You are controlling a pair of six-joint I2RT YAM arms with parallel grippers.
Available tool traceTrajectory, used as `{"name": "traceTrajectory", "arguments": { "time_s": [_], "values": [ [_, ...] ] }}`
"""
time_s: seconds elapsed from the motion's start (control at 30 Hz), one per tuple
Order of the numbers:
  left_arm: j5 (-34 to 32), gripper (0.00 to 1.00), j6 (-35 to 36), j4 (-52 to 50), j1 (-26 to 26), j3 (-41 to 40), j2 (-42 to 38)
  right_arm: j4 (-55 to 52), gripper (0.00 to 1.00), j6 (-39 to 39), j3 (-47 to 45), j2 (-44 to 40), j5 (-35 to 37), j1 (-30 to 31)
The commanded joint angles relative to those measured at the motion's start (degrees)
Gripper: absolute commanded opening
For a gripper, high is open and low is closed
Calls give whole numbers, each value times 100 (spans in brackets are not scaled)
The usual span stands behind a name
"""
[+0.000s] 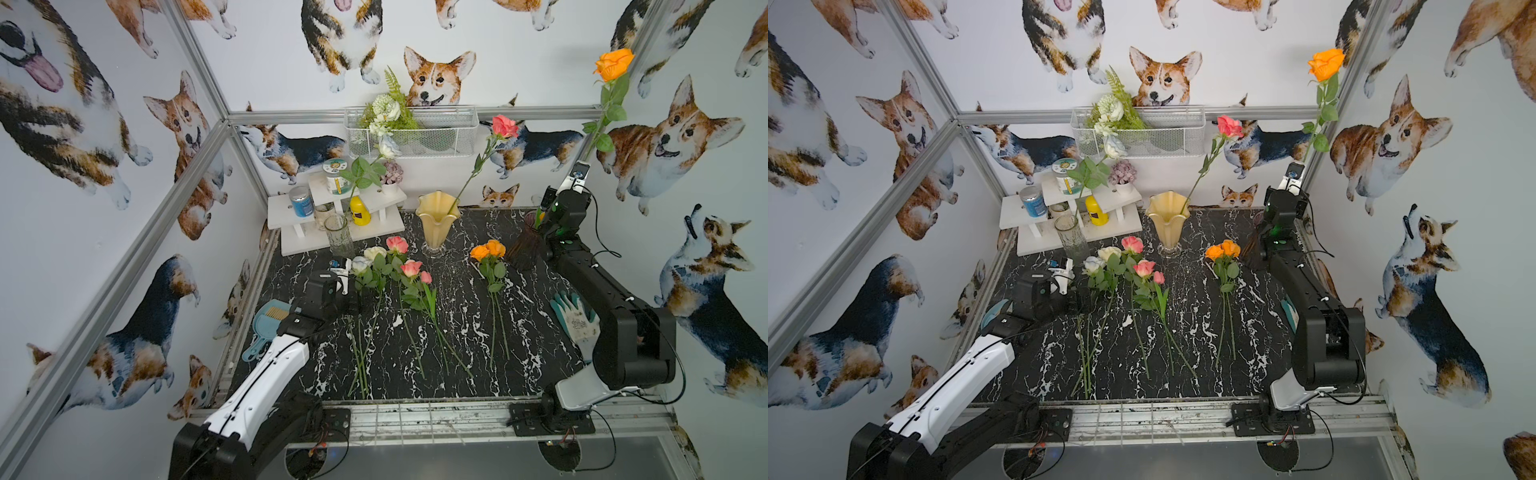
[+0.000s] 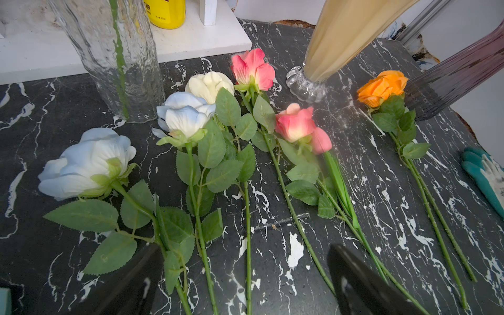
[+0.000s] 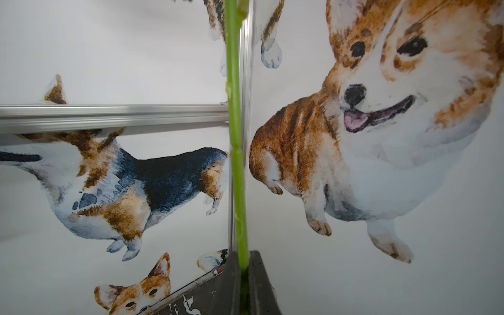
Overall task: Arrange the flowers in different vases according to their variety
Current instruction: Insert the flower into the vase.
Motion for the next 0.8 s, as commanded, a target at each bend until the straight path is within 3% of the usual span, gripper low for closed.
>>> {"name": "traceTrajectory", "arguments": {
  "time_s": [0.0, 0.07, 0.23, 0.33, 0.47, 0.77],
  "values": [
    [-45, 100, 19, 10, 0, 5, -22, 110, 0, 206, -59, 19, -10, 10],
    [-52, 100, 8, 6, -3, 5, -25, -129, 0, 357, -89, -26, -62, 6],
    [-162, 100, -9, -53, -5, 29, -26, -663, 60, 698, -270, -270, -233, 26],
    [-343, 100, -63, -221, -5, 79, -24, -1069, 76, 929, -372, -471, -358, 35],
    [-579, 100, -210, -418, 1, 69, -103, -1589, 83, 1225, -535, -784, -584, 49],
    [-1057, 100, -606, -965, 1, 112, -144, -3198, 85, 1953, -543, -1437, -1332, 58]
  ]
}}
